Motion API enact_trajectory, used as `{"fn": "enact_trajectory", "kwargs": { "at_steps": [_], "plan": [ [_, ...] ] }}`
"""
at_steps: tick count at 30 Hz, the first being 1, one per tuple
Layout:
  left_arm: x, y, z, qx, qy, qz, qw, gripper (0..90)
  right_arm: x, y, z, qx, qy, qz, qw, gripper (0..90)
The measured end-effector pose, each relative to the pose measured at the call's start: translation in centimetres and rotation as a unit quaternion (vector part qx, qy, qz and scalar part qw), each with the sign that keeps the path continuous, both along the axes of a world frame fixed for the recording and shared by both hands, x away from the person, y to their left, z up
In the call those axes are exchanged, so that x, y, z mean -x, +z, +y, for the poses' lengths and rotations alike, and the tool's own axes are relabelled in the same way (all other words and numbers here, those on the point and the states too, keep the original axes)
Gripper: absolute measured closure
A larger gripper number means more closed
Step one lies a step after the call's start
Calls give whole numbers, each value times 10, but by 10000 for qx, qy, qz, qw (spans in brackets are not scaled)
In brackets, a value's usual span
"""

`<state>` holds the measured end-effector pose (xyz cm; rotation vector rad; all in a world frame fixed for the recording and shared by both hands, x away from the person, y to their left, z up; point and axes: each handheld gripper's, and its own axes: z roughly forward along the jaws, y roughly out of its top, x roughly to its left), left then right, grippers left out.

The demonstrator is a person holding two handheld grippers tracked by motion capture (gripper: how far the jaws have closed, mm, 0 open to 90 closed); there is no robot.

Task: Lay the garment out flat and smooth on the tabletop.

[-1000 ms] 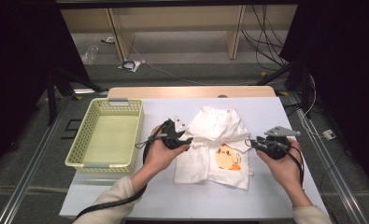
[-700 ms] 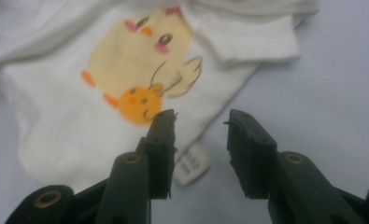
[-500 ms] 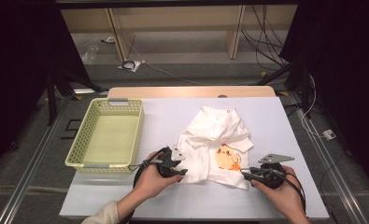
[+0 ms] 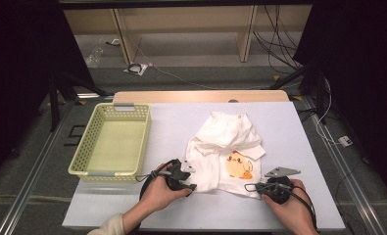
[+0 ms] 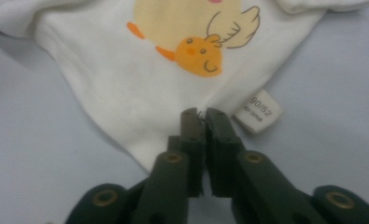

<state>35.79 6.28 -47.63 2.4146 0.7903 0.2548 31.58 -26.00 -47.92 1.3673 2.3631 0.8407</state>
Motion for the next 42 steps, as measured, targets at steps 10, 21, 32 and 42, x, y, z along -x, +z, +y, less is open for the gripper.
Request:
{"fn": "enact_trajectory", "kwargs": {
  "at_steps": [10,21,32,42],
  "plan": [
    [2,-2,4,64,-81,12,9999,848,4,6,-16,-26,-141,104,9998,898],
    [18,2,8,183,-134,104,9997,900,14,10,-46,-103,-363,140,9992,897],
    [43,5,-14,214,-516,223,9982,899,33,16,-70,-8,-601,238,9979,897],
    [53,4,-25,219,-707,306,9968,899,47,15,-78,89,-697,262,9972,897]
  ]
}}
